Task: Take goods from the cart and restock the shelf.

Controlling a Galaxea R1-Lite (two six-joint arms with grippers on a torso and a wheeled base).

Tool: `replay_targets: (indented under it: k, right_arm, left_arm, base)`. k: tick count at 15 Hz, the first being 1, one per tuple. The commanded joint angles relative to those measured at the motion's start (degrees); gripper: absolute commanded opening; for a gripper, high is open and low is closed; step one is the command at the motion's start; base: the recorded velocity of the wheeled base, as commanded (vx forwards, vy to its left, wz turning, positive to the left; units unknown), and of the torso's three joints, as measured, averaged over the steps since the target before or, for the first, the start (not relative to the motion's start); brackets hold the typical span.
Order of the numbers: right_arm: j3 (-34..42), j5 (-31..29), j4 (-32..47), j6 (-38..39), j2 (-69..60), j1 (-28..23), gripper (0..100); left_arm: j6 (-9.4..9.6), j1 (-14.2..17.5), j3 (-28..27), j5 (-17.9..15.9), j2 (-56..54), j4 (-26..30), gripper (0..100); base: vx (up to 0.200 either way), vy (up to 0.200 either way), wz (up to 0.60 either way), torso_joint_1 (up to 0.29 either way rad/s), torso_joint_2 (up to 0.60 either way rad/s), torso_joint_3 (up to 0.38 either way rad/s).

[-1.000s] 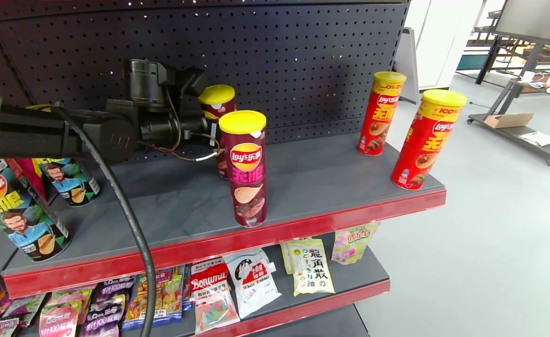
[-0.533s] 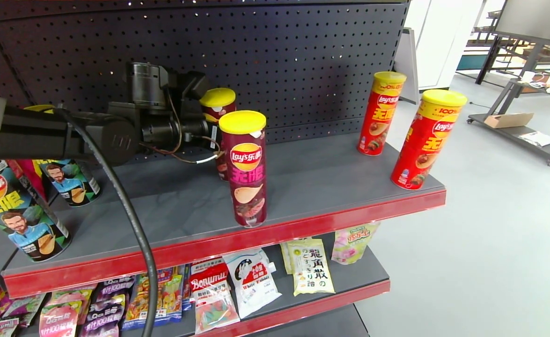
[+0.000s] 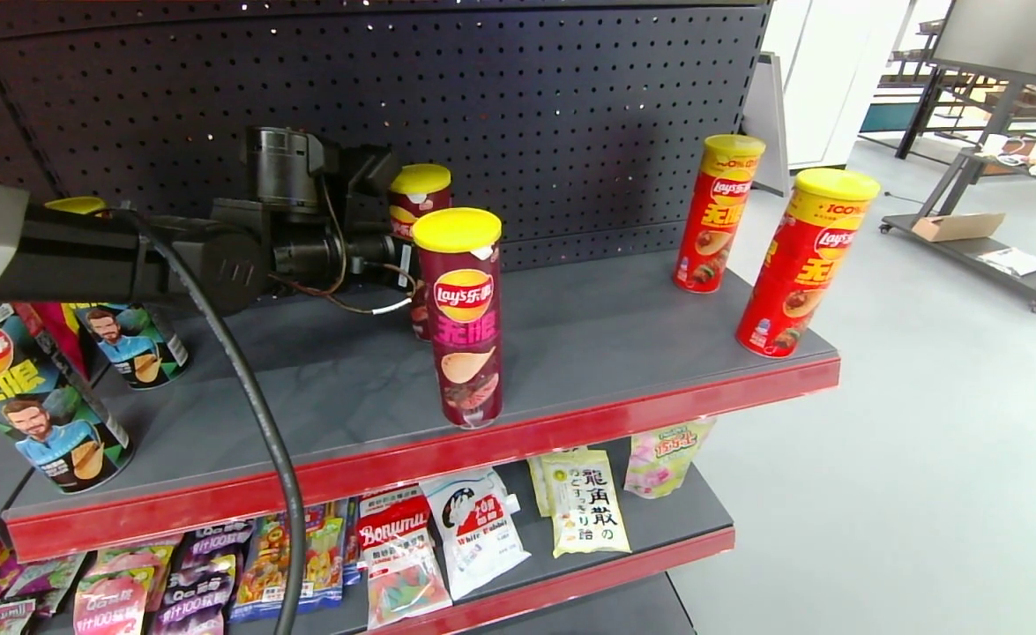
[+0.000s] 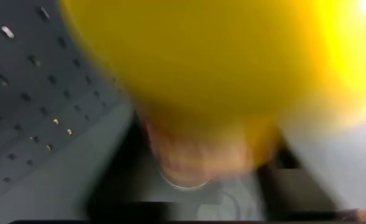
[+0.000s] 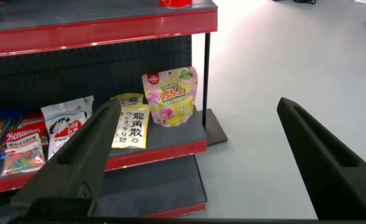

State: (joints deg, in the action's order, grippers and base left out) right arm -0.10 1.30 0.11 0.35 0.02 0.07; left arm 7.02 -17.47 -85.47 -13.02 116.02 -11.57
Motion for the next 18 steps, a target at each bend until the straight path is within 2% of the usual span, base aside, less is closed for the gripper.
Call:
replay_targets:
  k: [1, 7, 13, 16, 18]
  right_arm:
    - [0.01, 0.01, 0.07, 0.00, -0.02, 0.01, 100]
    - [0.01, 0.01, -0.02, 0.00, -0.02, 0.01, 100]
    - [0.01, 0.01, 0.07, 0.00, -0.02, 0.01, 100]
    - [0.01, 0.01, 0.07, 0.00, -0.02, 0.01, 100]
    - [0.01, 0.01, -0.02, 0.00, -0.02, 0.01, 100]
  left_arm:
    - [-0.08, -0.02, -0.14, 0.01, 0.00, -0.38, 100]
    - [-0.17, 0.07, 0.57, 0.01, -1.41, -0.30, 100]
    - [0.10, 2.26, 11.02, 0.01, -8.62, -0.56, 100]
    - [0.19, 3.14, 22.19, -0.08, -18.37, -0.56, 100]
    - [0.27, 3.23, 32.38, -0.08, -29.18, -0.56, 100]
  base:
    - [0.000, 0.000, 0.00, 0.000, 0.00, 0.000]
    - [0.000, 0.000, 0.00, 0.000, 0.00, 0.000]
    - [0.000, 0.000, 0.00, 0.000, 0.00, 0.000]
    - [0.000, 0.000, 0.00, 0.000, 0.00, 0.000]
    - [0.000, 0.000, 0.00, 0.000, 0.00, 0.000]
